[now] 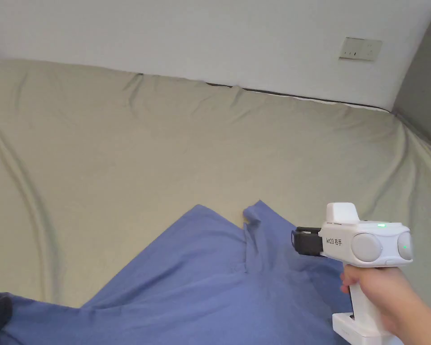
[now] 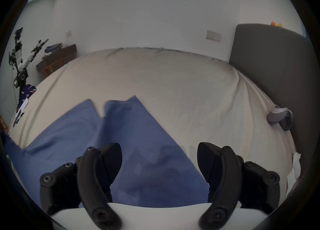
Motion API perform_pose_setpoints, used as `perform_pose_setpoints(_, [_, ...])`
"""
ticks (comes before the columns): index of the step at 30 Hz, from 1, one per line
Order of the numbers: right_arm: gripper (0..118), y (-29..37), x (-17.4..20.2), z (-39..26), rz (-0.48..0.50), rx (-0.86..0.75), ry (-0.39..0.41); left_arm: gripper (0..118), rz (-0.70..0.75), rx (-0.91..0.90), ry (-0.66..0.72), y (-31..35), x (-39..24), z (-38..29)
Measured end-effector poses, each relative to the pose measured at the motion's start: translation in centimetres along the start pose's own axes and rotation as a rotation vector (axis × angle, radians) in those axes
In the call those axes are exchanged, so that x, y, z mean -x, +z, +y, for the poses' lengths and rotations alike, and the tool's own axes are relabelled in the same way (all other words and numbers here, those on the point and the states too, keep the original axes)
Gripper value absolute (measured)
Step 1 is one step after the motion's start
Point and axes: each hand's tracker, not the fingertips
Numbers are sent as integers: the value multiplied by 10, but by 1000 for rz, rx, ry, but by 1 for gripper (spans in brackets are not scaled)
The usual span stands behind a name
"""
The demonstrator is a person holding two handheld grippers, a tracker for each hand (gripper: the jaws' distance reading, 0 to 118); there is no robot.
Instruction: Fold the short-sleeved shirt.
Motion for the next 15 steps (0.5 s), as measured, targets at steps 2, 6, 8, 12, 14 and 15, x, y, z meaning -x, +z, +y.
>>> perform_pose_setpoints(2, [93, -24, 0, -5, -1, 67, -2, 0, 18, -3, -13, -3, 1, -2])
perform_pose_setpoints(6, [65, -28, 3, -12, 7, 49, -5, 0, 13, 25, -6, -7, 6, -4])
perform_pose_setpoints(8, [9, -21, 1, -12, 37, 42, -18, 0, 9, 24, -18, -7, 7, -6])
perform_pose_setpoints(12, [4, 8, 5, -12, 25, 16, 7, 0, 4, 15, -18, -3, 7, -2])
perform_pose_setpoints(14, [4, 37, 4, -7, -3, -76, 7, 0, 4, -2, -23, 4, 5, 6])
perform_pose_setpoints(15, [4, 57, 2, -3, 4, -118, -6, 0, 1, -23, -33, 9, 4, 12])
